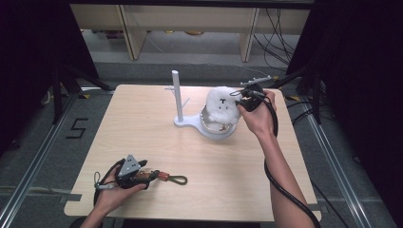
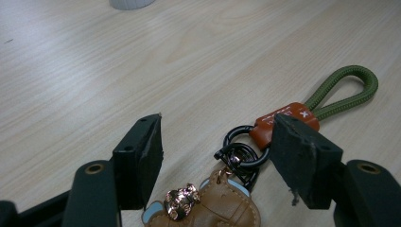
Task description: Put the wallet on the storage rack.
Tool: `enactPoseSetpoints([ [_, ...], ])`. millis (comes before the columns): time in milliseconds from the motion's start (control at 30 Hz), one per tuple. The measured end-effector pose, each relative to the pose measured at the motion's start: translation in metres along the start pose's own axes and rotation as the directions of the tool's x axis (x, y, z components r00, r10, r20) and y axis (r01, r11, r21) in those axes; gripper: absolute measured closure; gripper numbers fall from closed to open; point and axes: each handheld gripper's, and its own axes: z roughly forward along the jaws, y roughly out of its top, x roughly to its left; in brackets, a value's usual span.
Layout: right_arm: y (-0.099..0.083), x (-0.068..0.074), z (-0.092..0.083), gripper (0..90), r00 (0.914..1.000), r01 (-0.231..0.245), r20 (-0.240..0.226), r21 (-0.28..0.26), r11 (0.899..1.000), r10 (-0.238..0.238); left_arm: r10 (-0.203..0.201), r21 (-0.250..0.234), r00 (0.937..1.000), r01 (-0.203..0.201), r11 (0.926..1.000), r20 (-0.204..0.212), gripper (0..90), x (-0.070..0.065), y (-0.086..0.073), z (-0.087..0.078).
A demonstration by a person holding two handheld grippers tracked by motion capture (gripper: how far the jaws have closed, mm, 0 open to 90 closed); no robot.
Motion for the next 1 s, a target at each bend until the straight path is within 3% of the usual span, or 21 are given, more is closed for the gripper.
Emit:
enactPoseSetpoints([
  [333, -0.005, 0.009, 0.013, 83.0, 0.9971, 0.075, 0.005, 0.067, 0.995, -0.076, 0.001, 0.002, 1.0, -0.001, 1.0, -0.002, 34.5, 0.0, 0.0, 0.001],
  [600, 0.0, 0.012, 0.018, 80.7, 0.9868, 0.155, 0.031, 0.11, 0.982, -0.159, 0.001, -0.001, 1.0, -0.001, 1.0, 0.003, 34.5, 0.0, 0.0, 0.001],
  [733, -0.002, 0.013, 0.02, 77.2, 0.9797, 0.185, 0.055, 0.123, 0.975, -0.193, 0.0, 0.001, 1.0, 0.0, 1.0, 0.003, 34.4, 0.0, 0.0, 0.0],
  [1000, -0.005, 0.013, 0.02, 62.2, 0.9772, 0.19, 0.072, 0.116, 0.975, -0.199, 0.0, 0.0, 1.0, 0.0, 1.0, 0.001, 34.5, 0.0, 0.0, 0.001],
])
